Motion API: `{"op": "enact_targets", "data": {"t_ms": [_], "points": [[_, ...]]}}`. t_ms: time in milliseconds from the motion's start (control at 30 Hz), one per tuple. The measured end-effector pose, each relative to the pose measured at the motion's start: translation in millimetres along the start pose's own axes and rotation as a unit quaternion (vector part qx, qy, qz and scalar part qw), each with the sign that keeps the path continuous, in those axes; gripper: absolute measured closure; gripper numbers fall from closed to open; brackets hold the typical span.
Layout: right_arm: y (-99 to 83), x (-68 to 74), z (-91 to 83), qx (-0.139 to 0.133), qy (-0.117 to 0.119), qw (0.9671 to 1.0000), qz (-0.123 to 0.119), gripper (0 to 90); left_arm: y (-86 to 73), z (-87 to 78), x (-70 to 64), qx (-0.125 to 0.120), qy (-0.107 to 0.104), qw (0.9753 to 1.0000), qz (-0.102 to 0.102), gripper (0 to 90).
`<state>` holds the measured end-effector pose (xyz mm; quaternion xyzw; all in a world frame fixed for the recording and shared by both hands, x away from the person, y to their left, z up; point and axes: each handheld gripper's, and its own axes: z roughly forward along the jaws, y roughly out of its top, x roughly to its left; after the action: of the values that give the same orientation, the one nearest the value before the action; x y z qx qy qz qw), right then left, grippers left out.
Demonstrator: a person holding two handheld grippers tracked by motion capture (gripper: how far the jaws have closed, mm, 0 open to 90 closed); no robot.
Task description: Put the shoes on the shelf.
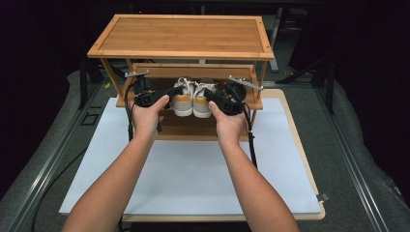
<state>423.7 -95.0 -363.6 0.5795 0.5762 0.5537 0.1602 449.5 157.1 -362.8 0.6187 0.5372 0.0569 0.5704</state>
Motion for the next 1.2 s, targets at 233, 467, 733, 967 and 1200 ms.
{"op": "enact_targets", "data": {"t_ms": [233, 467, 733, 967, 1200], "points": [[2.7, 0.8, -0.4, 0.013, -0.001, 0.9998, -0.014, 51.5, 2.3, 0.4, -0.2, 0.003, -0.006, 1.0000, 0.003, 42.4], [5.0, -0.2, 2.0, 0.008, 0.001, 0.9999, -0.013, 50.4, 4.6, 1.1, 1.8, 0.000, -0.019, 0.9998, 0.001, 37.7], [6.8, -1.8, 2.9, 0.005, 0.008, 0.9999, -0.011, 46.2, 5.5, 1.5, 1.2, 0.002, -0.018, 0.9998, 0.000, 37.7], [7.3, -1.0, 3.1, -0.004, 0.011, 0.9997, -0.023, 45.7, 6.2, 1.4, 1.5, 0.004, -0.017, 0.9998, 0.006, 38.6], [13.5, 2.2, 0.4, -0.004, 0.015, 0.9995, -0.026, 45.4, 7.2, -0.5, 0.3, -0.002, -0.015, 0.9998, 0.013, 41.8]]}}
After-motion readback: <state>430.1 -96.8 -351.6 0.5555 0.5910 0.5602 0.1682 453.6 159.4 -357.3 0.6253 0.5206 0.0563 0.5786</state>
